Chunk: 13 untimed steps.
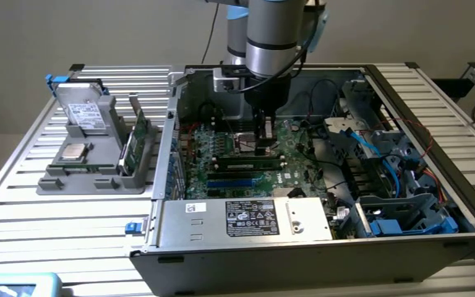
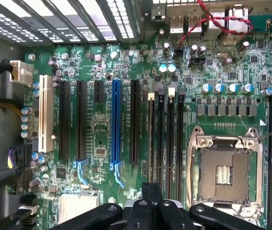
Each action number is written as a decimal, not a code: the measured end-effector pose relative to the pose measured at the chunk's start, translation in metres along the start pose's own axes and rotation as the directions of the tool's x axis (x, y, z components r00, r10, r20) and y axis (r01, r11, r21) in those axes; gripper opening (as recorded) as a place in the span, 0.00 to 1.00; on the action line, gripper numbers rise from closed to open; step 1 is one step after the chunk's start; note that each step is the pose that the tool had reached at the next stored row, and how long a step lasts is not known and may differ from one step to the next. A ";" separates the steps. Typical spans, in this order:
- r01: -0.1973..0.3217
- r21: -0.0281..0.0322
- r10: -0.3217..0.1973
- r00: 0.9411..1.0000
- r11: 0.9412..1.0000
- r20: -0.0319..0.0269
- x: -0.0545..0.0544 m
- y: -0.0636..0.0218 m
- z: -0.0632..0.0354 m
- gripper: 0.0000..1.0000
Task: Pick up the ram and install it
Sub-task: 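Press down the ram until it locks into place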
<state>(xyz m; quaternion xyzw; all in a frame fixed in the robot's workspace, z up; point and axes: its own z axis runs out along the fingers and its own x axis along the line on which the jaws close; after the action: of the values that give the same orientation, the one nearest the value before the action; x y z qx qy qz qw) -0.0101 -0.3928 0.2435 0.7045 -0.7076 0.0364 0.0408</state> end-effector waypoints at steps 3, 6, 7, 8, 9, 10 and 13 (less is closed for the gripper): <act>0.000 -0.001 0.000 1.000 1.000 0.000 0.000 -0.0023 0.0000 0.11; 0.000 -0.001 0.000 1.000 1.000 0.000 0.000 -0.0023 0.0000 0.11; 0.000 -0.001 0.000 1.000 1.000 0.000 0.000 -0.0023 0.0000 0.11; 0.000 -0.001 0.000 1.000 1.000 0.000 0.000 -0.0023 0.0000 0.11; 0.000 -0.001 0.000 1.000 1.000 0.000 0.000 -0.0023 0.0000 0.11; 0.000 -0.001 0.000 1.000 1.000 0.000 0.000 -0.0023 0.0000 0.11; -0.007 -0.002 0.007 1.000 1.000 0.000 0.000 -0.0024 0.0000 0.11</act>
<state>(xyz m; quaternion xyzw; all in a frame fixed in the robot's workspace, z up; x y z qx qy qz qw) -0.0077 -0.3928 0.2435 0.7021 -0.7100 0.0358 0.0413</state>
